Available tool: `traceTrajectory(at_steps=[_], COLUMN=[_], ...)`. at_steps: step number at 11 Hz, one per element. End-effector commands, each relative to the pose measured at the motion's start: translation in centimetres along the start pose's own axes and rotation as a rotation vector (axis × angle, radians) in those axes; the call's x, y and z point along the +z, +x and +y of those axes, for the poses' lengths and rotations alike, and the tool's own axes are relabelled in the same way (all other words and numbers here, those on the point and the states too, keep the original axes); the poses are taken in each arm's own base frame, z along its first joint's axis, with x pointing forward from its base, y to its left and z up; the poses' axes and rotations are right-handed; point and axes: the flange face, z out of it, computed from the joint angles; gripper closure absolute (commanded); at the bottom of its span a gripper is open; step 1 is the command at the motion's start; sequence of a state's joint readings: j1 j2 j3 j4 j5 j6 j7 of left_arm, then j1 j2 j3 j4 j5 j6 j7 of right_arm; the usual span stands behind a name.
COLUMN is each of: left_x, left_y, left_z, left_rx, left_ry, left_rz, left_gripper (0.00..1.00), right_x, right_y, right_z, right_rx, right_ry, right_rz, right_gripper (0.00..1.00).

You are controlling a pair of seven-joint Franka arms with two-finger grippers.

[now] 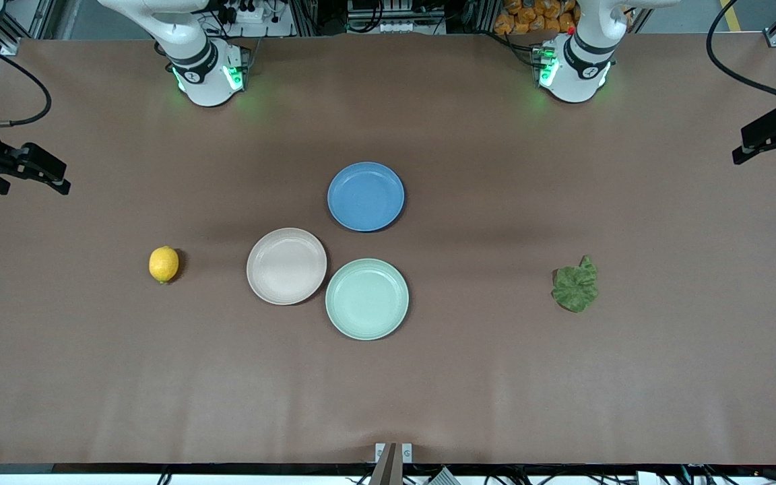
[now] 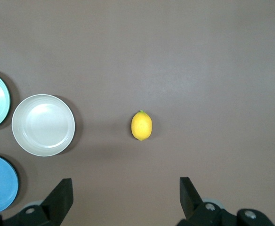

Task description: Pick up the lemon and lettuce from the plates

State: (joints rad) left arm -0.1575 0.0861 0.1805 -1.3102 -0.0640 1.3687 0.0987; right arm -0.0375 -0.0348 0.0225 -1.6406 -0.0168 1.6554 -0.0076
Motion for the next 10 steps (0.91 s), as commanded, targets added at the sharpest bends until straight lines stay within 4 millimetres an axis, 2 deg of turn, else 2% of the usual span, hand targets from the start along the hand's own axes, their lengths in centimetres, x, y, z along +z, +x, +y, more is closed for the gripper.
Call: traceTrajectory(at_steps=[1,3,6,7,10], left_x=[0.5,2.4,6.8,7.9,8.1], left_y=[-0.9,-0.4,0.4,0.5,0.5], left_z=[0.8,1.7,2.0,3.0,3.6], left_rx=[0.041,0.059,0.064,0.08,0.073], left_ry=[0.004,-0.005,-0.008,-0.009,-0.01], left_rz=[-0.019,-0.036,-0.03,-0.03,-0.03], left_gripper=[0.0,0.0,0.0,0.0,0.0], right_x=[0.1,0.2,0.1,0.1,0.0], right_y=[0.1,-0.2,-0.2,-0.2,-0.4], right_z=[0.2,0.0,0.1,0.0,0.1], right_rx=[0.0,-0.002,-0.002,-0.001,0.005], right_ry=[0.019,0.022,0.022,0.033,0.045], right_rz=[-0.035,-0.056,-0.056,-0.058,-0.069], right_gripper=[0.0,0.0,0.0,0.0,0.0])
